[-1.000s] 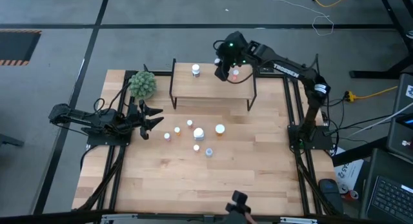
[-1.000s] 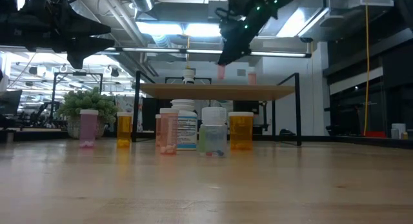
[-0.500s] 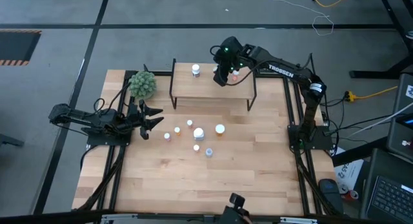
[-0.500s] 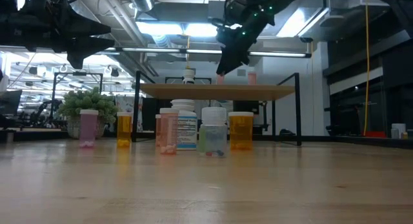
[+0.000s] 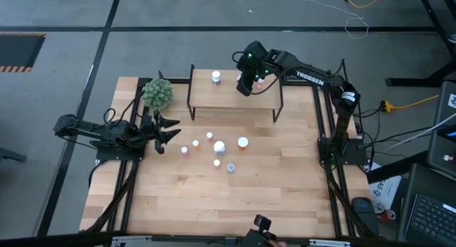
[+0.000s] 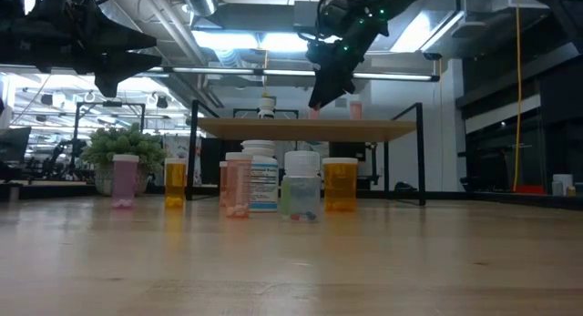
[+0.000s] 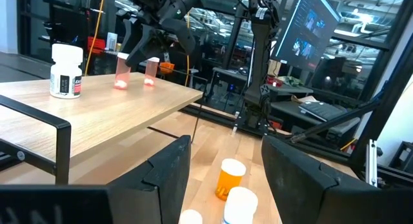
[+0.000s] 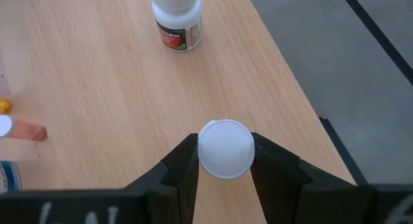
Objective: Pick and place medicine bottles onto shelf by color
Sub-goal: Put the pink pill bottle on the shelf, then put the white and blue medicine bottle on the shelf
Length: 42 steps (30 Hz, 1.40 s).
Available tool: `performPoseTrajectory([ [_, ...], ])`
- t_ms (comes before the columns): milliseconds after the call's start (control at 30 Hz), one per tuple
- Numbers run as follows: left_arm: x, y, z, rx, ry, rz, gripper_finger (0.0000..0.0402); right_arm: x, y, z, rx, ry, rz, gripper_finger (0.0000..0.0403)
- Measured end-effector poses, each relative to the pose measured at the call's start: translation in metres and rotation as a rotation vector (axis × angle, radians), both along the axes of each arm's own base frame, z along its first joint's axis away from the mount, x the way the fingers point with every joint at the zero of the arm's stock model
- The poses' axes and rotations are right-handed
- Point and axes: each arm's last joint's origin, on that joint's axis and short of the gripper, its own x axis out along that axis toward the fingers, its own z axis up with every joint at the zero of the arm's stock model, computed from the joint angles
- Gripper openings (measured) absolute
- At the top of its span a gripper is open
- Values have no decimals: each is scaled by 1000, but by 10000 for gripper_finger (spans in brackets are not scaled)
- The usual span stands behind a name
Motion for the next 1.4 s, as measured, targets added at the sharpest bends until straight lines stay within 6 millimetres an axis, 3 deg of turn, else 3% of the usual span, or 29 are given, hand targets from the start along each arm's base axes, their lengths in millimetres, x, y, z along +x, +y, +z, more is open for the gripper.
performPoseTrajectory([
  [367, 0, 0, 0, 0, 0, 0, 186, 0, 0, 0, 7, 5, -4, 129],
  [733, 0, 0, 0, 1, 0, 0, 186, 0, 0, 0, 4, 3, -4, 203],
  [1100, 0, 0, 0, 2, 0, 0, 186, 1, -1, 3, -12, -21, -4, 210],
  [1233, 0, 0, 0, 2, 1, 0, 186, 3, -2, 23, -48, -75, -2, 210],
  [1400, 0, 0, 0, 1, 0, 0, 186, -2, 3, 73, -88, -148, 3, 210],
])
